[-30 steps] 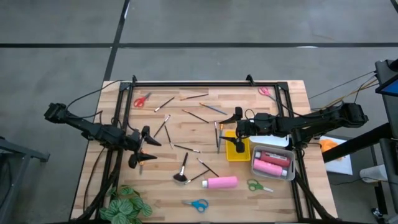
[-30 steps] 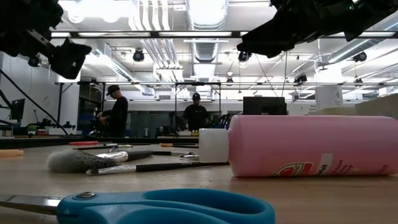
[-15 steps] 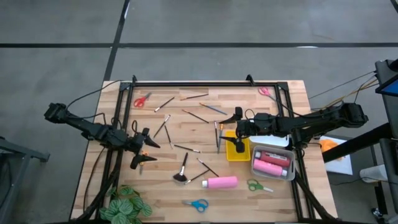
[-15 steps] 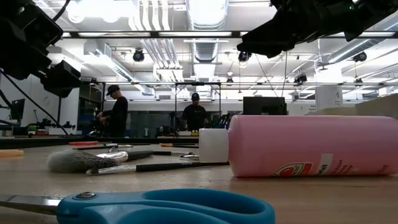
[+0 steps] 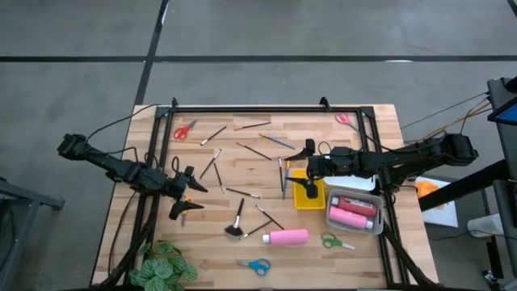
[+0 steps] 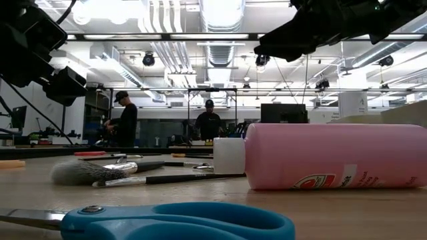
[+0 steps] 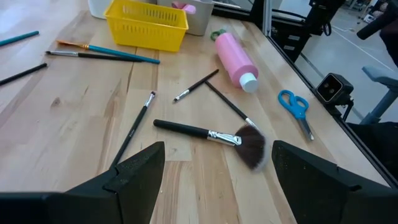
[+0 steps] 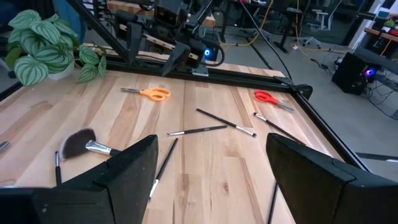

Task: Pick & Place Paint Supplies
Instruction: Put the pink paint bottle into the gray bin

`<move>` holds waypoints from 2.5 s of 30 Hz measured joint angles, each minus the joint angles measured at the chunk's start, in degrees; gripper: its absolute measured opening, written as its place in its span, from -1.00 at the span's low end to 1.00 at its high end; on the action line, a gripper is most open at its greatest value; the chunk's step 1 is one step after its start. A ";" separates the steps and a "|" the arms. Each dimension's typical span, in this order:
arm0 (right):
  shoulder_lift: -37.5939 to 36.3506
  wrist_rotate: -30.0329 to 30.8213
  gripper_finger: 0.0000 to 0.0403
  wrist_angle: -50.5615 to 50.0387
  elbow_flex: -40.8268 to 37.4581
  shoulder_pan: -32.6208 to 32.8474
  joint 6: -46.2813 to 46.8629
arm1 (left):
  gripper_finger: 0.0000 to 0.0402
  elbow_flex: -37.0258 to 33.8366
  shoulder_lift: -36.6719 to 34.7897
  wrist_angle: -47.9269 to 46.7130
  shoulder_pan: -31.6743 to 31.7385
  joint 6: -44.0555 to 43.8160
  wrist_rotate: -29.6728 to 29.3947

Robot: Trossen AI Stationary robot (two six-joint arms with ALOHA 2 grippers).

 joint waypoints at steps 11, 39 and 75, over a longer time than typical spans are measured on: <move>0.01 -4.08 0.48 0.45 0.00 0.30 16.75 | 0.49 0.00 0.00 -0.02 0.00 0.00 0.00; 13.21 16.92 0.48 -17.88 11.92 28.74 24.59 | 0.49 0.00 0.01 -1.51 -0.02 0.00 0.02; 46.61 4.65 0.48 -65.44 48.02 29.39 41.18 | 0.50 0.00 0.00 -4.87 0.00 0.00 0.02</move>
